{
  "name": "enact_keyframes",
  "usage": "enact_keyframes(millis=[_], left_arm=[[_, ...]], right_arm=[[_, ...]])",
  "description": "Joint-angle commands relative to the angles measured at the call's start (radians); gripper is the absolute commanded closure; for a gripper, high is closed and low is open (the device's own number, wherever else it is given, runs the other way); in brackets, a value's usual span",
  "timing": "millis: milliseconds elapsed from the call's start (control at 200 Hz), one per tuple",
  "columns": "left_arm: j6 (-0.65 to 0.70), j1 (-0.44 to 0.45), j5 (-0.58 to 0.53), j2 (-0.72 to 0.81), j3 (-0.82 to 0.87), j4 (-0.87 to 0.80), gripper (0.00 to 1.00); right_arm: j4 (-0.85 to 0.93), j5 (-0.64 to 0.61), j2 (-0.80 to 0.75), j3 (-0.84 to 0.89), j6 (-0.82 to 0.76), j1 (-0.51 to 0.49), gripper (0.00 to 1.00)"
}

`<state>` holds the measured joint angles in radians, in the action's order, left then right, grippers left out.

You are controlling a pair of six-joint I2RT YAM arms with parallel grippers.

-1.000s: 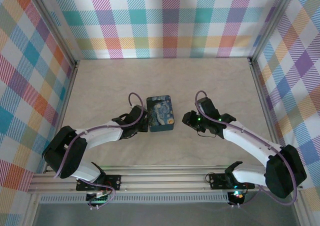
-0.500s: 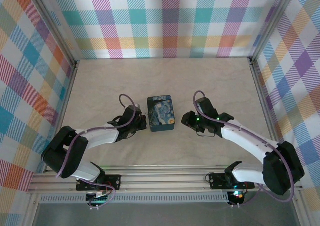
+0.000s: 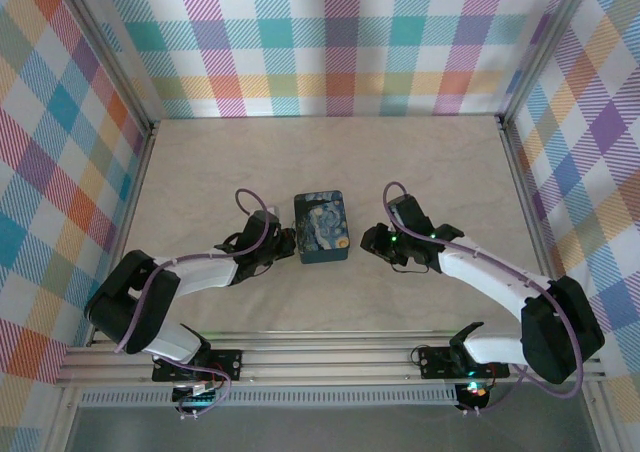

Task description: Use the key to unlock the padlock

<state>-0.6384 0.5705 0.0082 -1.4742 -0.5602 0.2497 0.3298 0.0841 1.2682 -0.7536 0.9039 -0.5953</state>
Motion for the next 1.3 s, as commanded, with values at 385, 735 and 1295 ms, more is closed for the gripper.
enact_keyframes(millis=[385,735,1295], left_arm=[[0.087,-0.211,0.049,0.131,0.004,-0.152,1.00],[0.215,-0.401,0.060,0.153,-0.041,-0.343,0.80],[0.557,-0.409,-0.287,0.416,-0.168,-0.354,0.00]], right_arm=[[0.023,-0.026,-0.026,-0.029,-0.029,0.005,0.63],[0.154,-0.136,-0.075,-0.085,-0.163,0.062,0.43],[-0.113,-0.645,-0.249,0.084,-0.684,0.242,0.00]])
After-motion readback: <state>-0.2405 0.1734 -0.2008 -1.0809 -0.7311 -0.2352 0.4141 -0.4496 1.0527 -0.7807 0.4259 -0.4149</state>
